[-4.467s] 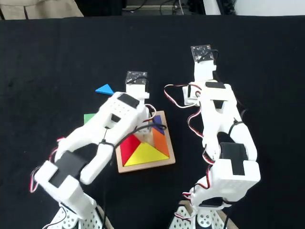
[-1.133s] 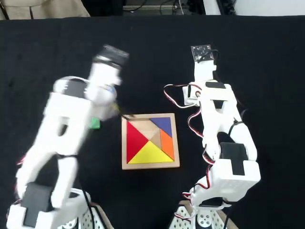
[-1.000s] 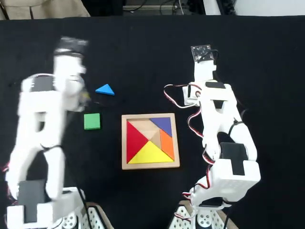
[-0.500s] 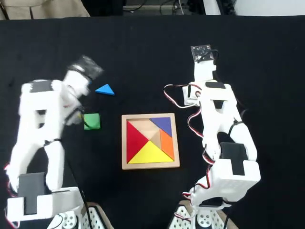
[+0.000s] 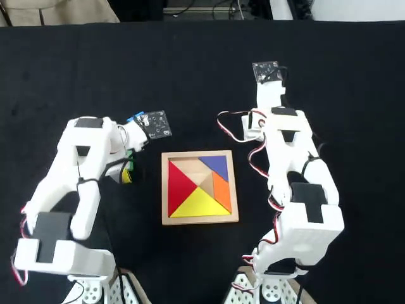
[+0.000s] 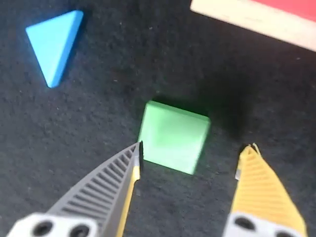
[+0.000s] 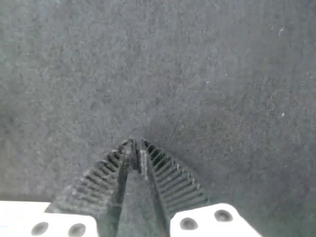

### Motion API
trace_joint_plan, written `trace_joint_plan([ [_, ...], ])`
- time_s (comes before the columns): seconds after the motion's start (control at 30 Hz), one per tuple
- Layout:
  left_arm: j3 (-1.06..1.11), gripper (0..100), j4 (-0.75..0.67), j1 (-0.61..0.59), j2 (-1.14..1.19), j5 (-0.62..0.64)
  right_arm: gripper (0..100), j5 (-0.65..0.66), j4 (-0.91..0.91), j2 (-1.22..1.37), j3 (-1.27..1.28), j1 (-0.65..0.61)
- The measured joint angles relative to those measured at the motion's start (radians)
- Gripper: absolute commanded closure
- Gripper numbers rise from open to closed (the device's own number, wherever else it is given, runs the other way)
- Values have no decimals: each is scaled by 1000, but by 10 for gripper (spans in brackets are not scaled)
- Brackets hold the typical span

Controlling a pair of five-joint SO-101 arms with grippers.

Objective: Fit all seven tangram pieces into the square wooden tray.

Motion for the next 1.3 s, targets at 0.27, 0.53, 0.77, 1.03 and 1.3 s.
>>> trace_joint_plan([
  [0.27, -172, 689, 3, -8, 236, -64, 987, 0, 0, 0, 0, 0],
  [0.53, -287, 771, 89, -11, 330, -72, 987, 0, 0, 0, 0, 0],
  [0.77, -370, 948, 209, -12, 336, -72, 987, 0, 0, 0, 0, 0],
  [1.03, -730, 972, 631, -12, 338, -38, 987, 0, 0, 0, 0, 0],
  [1.3, -845, 970, 809, 104, 206, 287, 987, 0, 0, 0, 0, 0],
])
